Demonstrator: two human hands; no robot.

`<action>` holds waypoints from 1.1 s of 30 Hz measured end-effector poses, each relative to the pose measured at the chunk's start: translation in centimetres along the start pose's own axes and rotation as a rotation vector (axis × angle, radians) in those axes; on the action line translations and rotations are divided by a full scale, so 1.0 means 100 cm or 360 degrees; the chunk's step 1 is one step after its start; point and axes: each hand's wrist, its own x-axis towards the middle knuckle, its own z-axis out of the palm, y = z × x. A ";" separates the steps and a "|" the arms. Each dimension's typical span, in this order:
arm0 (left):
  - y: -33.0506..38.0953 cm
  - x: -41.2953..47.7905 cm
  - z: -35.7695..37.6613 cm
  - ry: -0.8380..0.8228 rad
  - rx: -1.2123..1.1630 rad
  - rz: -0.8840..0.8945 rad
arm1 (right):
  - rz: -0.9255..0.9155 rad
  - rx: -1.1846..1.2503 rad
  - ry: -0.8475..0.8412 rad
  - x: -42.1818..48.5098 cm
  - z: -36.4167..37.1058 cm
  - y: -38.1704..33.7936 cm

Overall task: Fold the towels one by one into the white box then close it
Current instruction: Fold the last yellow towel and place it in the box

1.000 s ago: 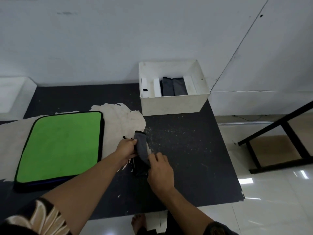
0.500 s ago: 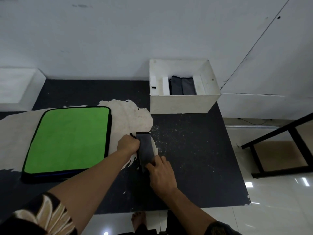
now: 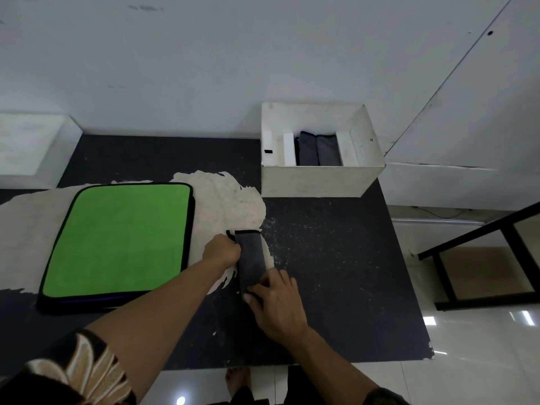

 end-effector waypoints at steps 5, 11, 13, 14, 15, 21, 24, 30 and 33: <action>-0.008 -0.025 0.010 0.0358 0.0170 0.0194 | 0.0371 0.0279 0.0301 0.013 -0.008 0.012; -0.030 -0.048 0.036 0.0433 0.0400 0.0454 | 0.0541 0.0399 -0.0178 0.034 -0.010 0.009; -0.036 -0.045 0.034 0.0376 0.0349 0.0387 | 0.0534 0.0358 -0.0312 0.036 -0.007 0.008; -0.037 -0.046 0.032 0.0370 0.0312 0.0373 | 0.0535 0.0357 -0.0336 0.037 -0.006 0.008; -0.038 -0.046 0.030 0.0370 0.0270 0.0374 | 0.0536 0.0359 -0.0343 0.037 -0.005 0.008; -0.039 -0.049 0.030 0.0347 0.0189 0.0412 | 0.0514 0.0322 -0.0328 0.038 -0.005 0.008; -0.039 -0.048 0.031 0.0280 0.0242 0.0356 | 0.0513 0.0325 -0.0350 0.039 -0.004 0.008; -0.028 -0.047 0.027 0.0327 0.0278 0.0437 | 0.0719 0.0539 -0.0252 0.048 -0.007 0.007; -0.029 -0.042 0.025 0.0271 0.0328 0.0422 | 0.0921 0.0704 -0.0222 0.056 -0.004 0.005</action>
